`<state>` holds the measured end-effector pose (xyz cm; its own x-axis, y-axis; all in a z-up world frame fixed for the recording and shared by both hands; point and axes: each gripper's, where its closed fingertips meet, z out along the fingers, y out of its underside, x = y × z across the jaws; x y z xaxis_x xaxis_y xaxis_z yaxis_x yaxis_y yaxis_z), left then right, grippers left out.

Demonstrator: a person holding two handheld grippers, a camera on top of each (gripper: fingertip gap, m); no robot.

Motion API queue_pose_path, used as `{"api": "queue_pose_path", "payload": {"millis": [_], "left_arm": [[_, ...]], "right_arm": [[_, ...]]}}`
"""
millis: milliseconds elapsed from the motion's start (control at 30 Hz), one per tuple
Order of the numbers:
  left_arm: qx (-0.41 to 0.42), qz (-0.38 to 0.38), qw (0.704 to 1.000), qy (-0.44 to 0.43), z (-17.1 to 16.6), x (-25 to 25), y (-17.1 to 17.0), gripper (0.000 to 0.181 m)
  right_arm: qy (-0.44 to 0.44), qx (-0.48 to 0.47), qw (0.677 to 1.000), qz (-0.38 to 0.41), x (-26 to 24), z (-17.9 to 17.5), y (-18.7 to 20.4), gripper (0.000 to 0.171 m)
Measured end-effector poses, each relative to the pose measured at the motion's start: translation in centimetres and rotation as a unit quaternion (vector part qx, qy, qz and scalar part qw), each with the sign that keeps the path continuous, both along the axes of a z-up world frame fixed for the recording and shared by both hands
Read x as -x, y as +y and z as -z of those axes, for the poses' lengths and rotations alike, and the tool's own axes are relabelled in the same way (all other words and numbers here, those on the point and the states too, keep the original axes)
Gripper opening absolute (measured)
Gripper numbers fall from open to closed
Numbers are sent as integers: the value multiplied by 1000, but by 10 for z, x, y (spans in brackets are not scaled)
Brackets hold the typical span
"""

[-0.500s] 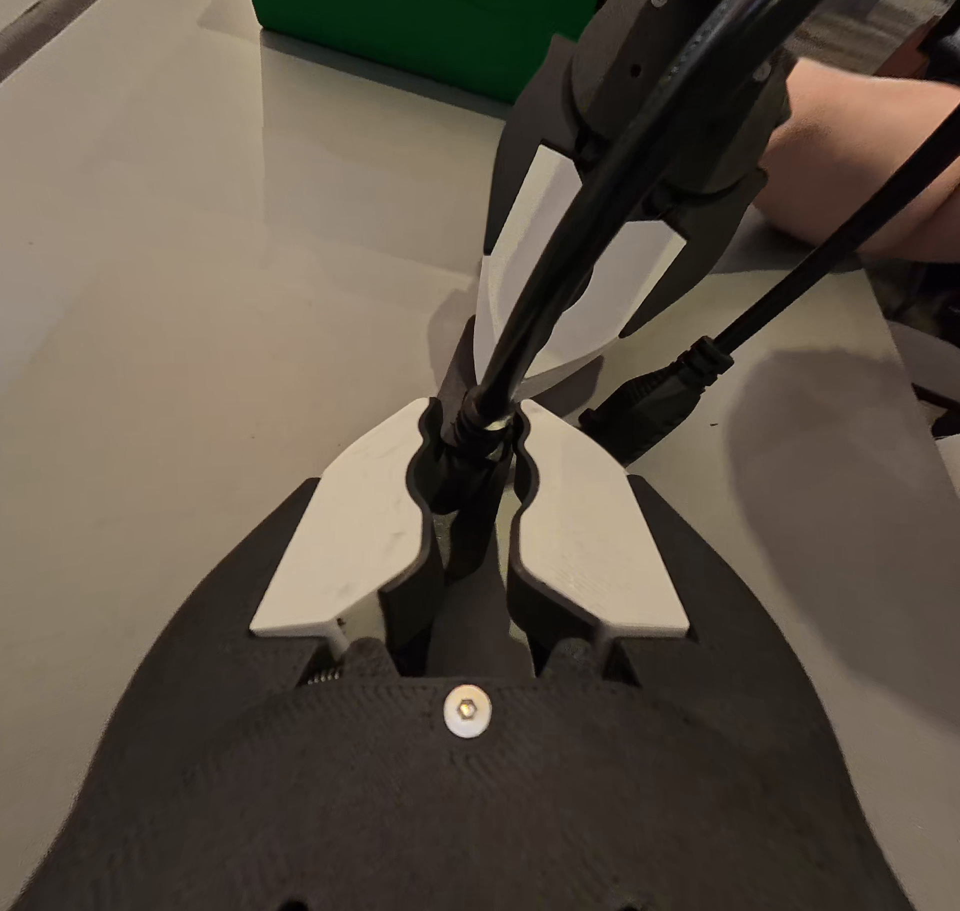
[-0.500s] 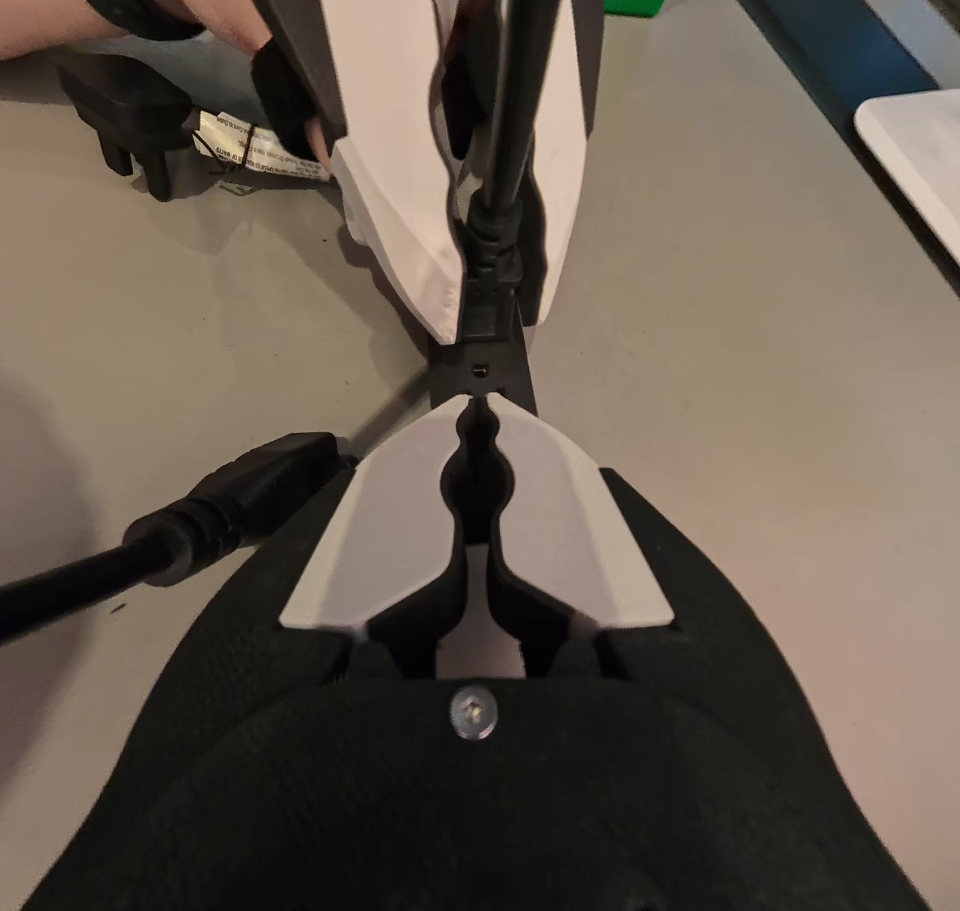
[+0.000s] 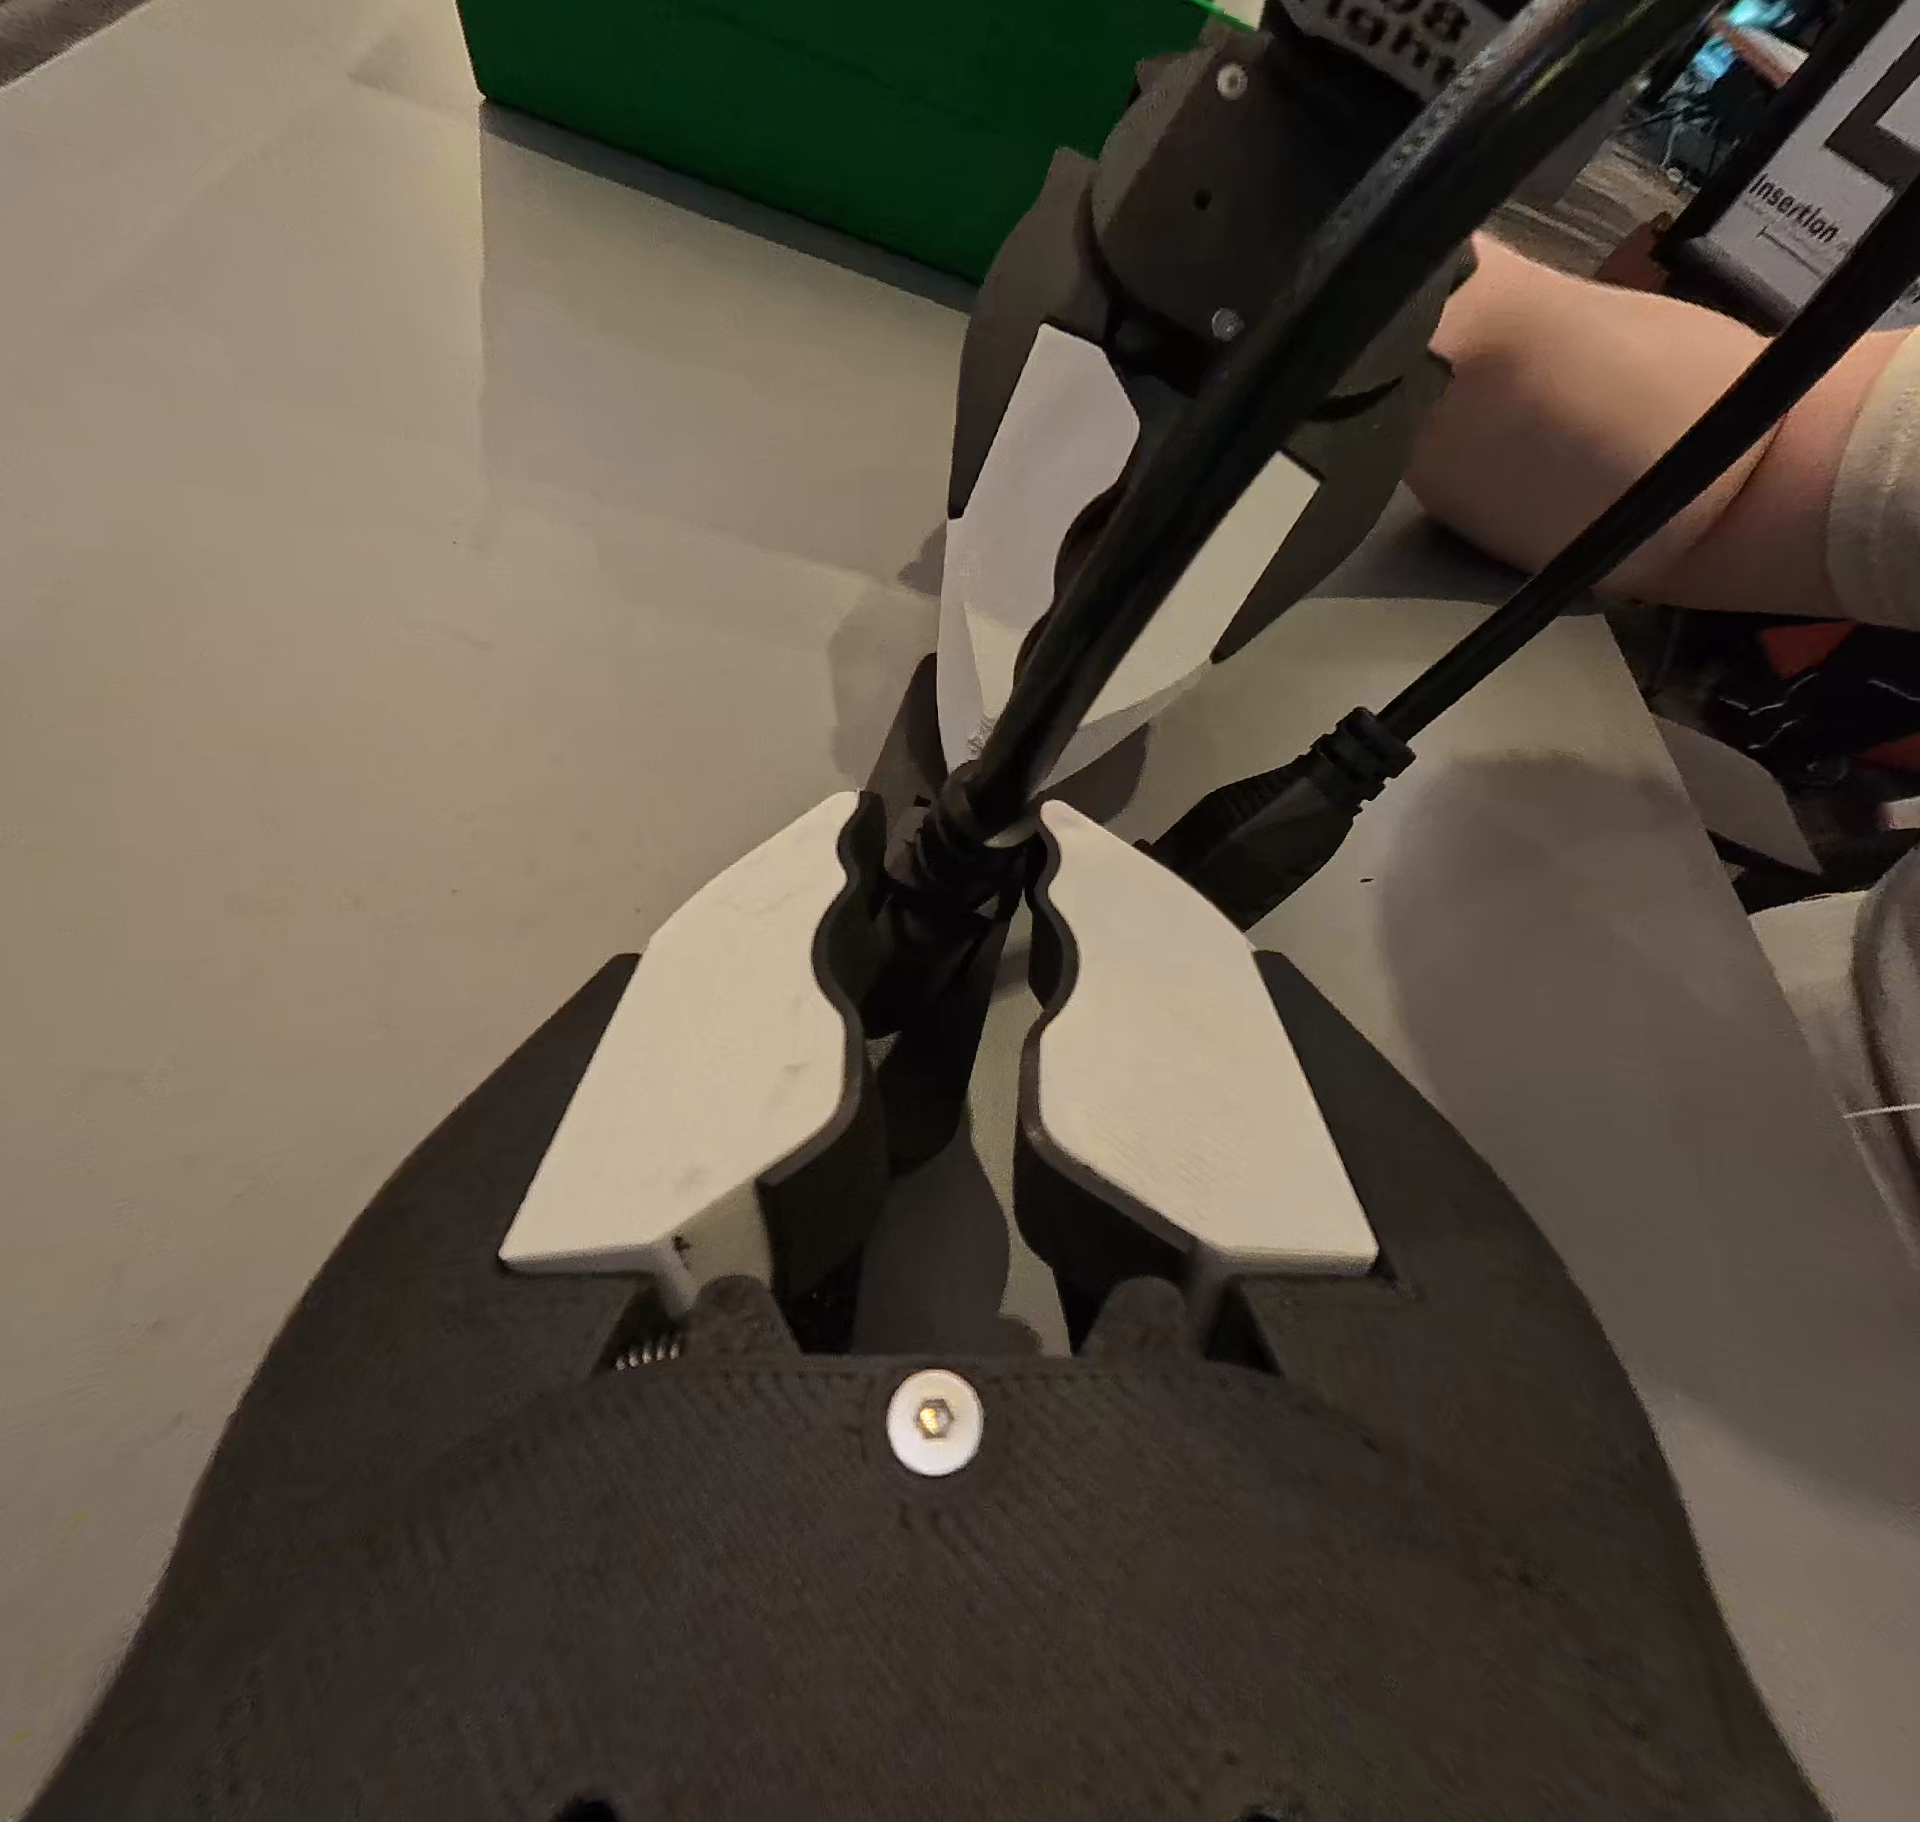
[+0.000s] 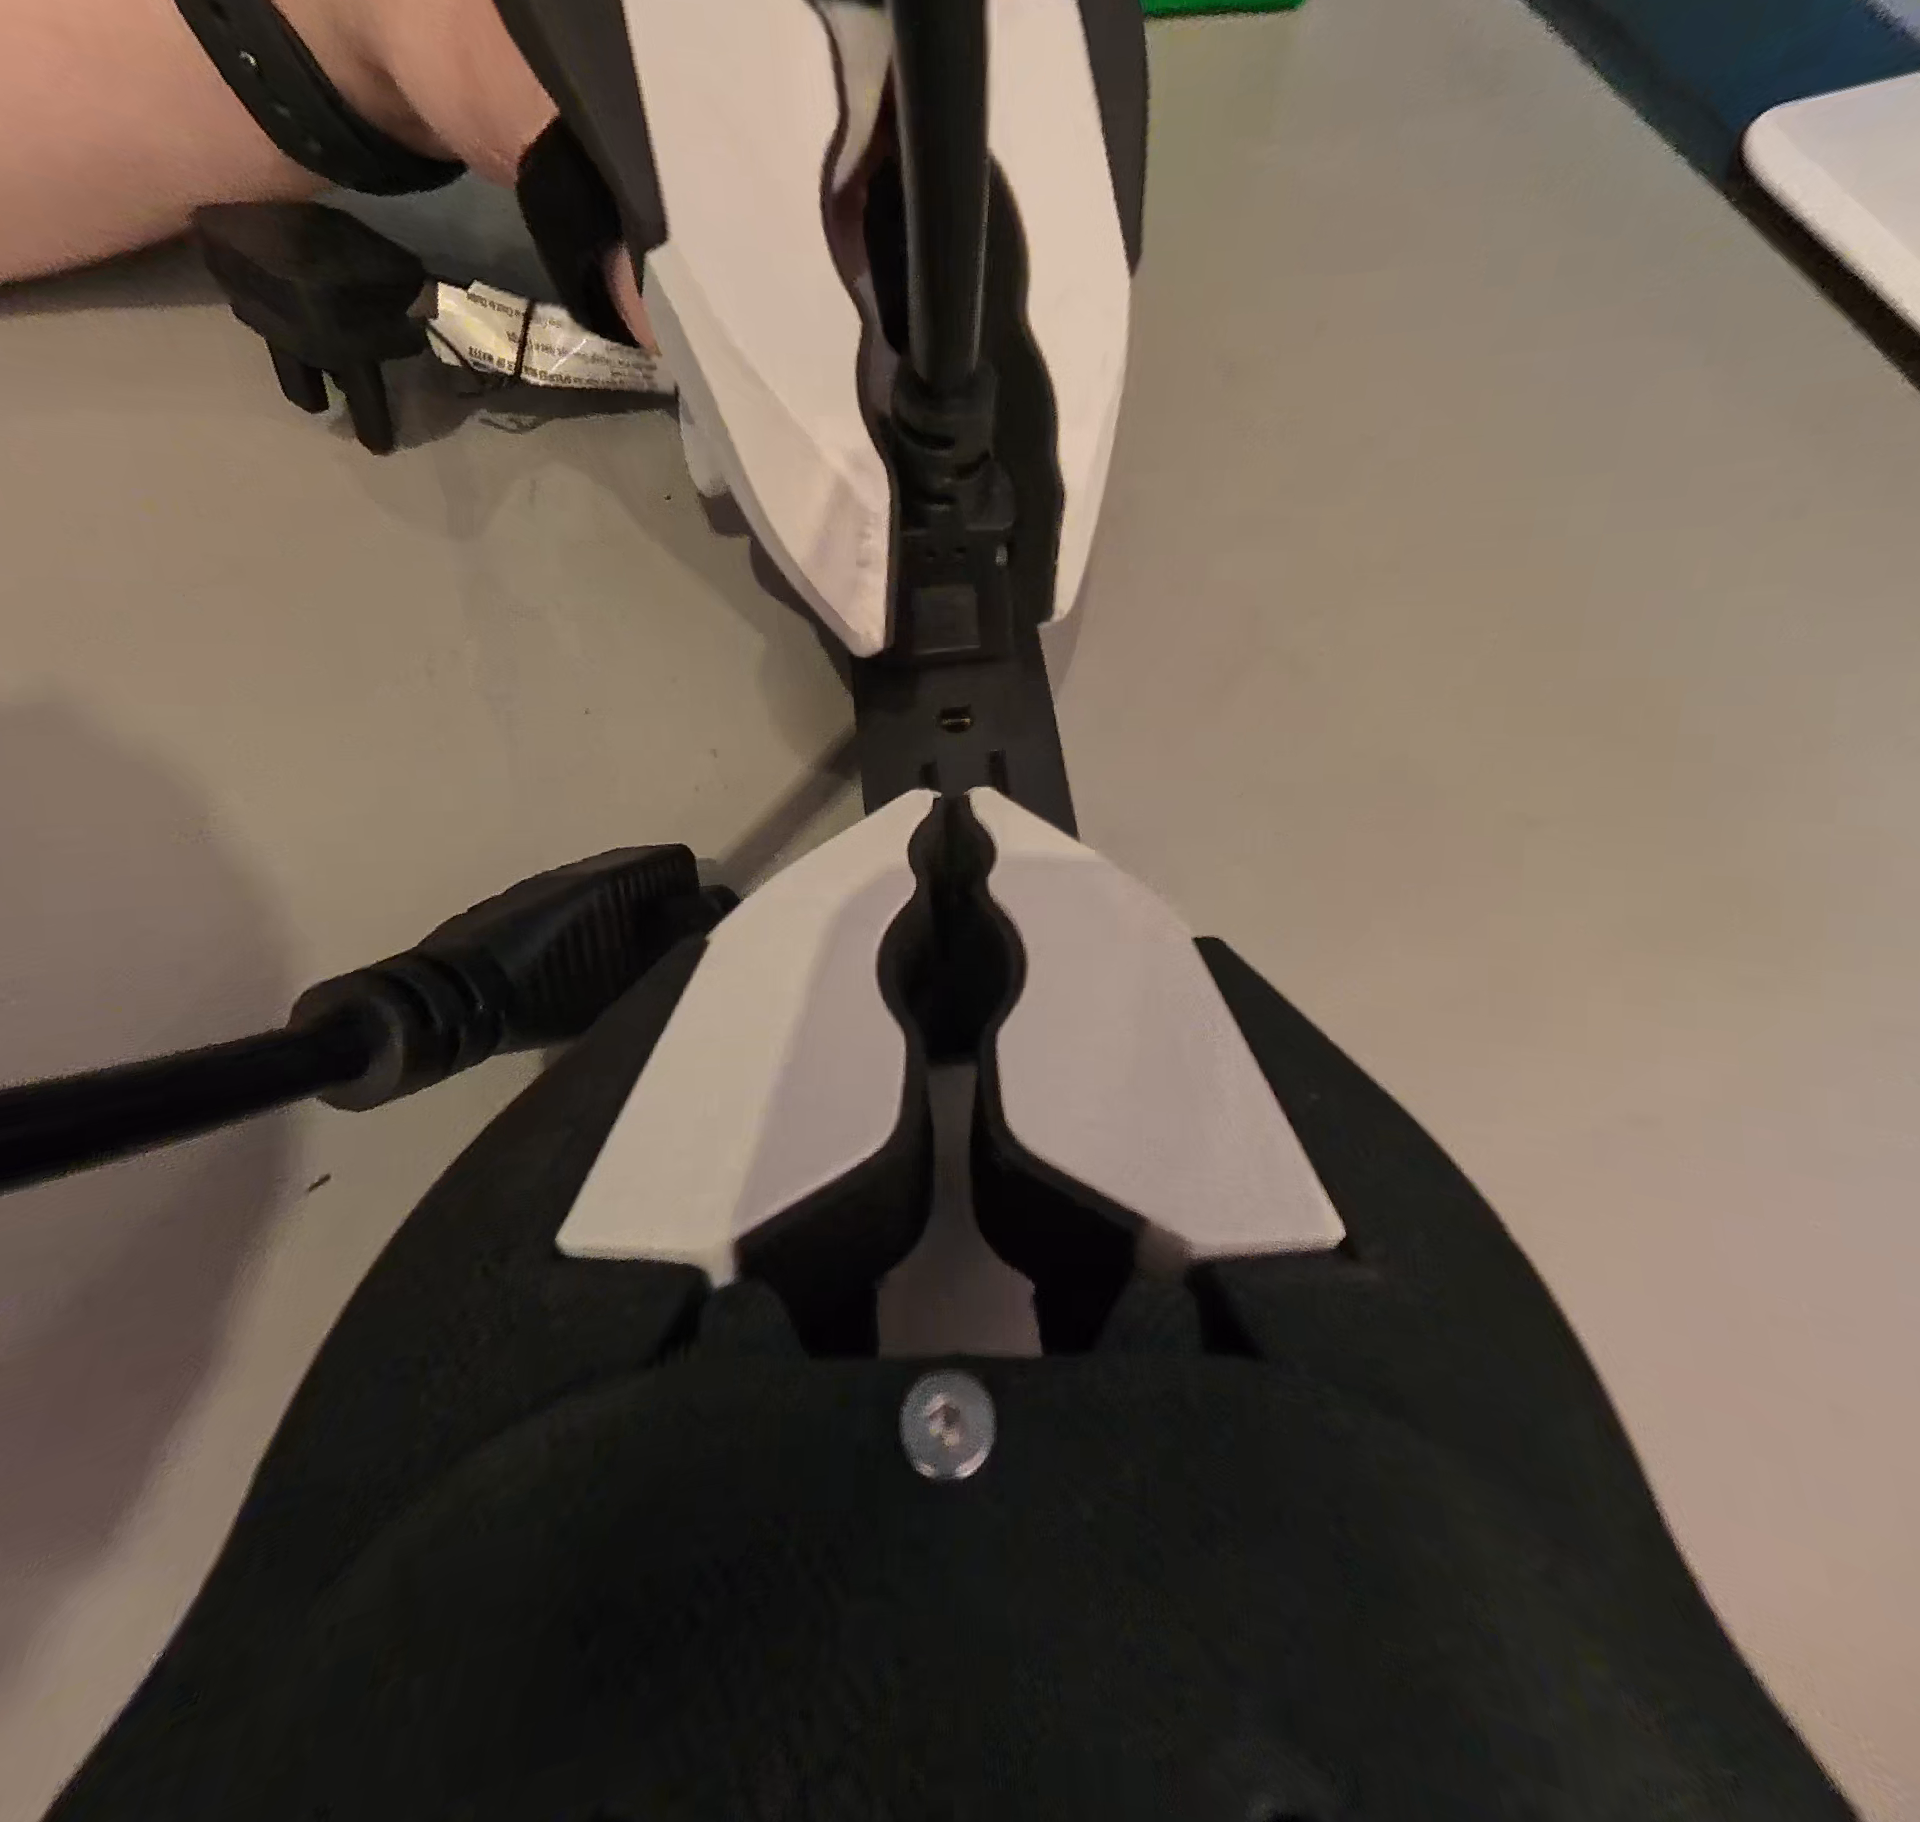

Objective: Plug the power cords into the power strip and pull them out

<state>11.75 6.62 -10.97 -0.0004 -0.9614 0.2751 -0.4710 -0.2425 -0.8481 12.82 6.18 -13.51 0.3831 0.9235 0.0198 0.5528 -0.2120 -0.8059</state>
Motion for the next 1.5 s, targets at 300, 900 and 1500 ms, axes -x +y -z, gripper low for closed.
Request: {"api": "queue_pose_path", "payload": {"millis": [300, 900, 1500], "left_arm": [[-54, -6, 998, 30, 1, -6, -1, 23], [-53, -22, 998, 28, -5, -4, 5, 22], [-71, -11, 997, 11, -17, -6, 0, 13]], "right_arm": [[0, 5, 1000, -8, -2, 1, -1, 7], [20, 16, 1000, 4, 4, 1, 3, 9], [22, 24, 999, -2, 0, 2, 1, 9]]}}
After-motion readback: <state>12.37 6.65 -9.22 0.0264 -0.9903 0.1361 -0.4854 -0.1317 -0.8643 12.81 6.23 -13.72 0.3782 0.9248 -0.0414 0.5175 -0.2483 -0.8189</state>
